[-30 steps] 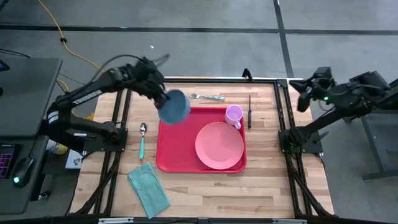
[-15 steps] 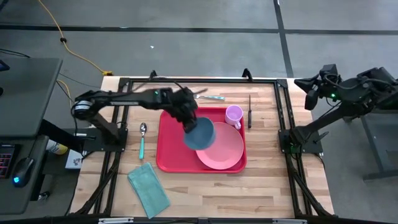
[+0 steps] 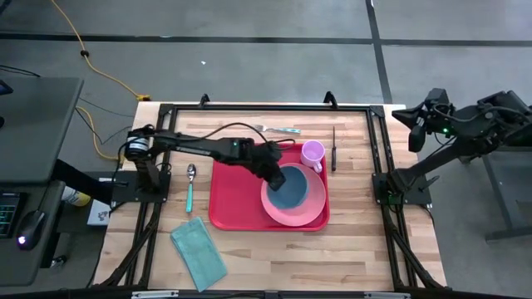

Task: Set up tray
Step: Put the blue bowl on the pink plate

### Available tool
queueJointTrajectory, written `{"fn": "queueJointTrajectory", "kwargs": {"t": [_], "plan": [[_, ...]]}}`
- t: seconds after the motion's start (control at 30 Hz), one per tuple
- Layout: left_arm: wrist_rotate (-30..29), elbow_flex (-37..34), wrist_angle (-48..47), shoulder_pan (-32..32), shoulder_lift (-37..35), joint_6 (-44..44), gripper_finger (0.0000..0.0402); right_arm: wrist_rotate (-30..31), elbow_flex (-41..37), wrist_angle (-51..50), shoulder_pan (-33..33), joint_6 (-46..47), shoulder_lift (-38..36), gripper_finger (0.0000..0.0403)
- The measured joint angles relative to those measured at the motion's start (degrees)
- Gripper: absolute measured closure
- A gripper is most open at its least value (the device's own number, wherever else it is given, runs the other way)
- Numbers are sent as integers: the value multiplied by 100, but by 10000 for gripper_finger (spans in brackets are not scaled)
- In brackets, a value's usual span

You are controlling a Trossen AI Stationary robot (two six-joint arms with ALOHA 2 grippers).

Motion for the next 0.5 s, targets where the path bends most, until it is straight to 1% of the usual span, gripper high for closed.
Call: {"fn": "queueJointTrajectory", "kwargs": {"t": [0.1,0.23,0.37,0.5], "plan": [[-210,540,-322,2,279,-2,385,-43,0,-2,0,-85,0,403],[-405,1509,-1408,4,758,151,385,-119,0,-1,0,-129,0,403],[-351,2571,-2467,4,1286,423,385,-213,0,0,0,-195,0,403],[-187,3409,-3120,-28,1718,571,385,-284,0,0,0,-238,0,403]]}}
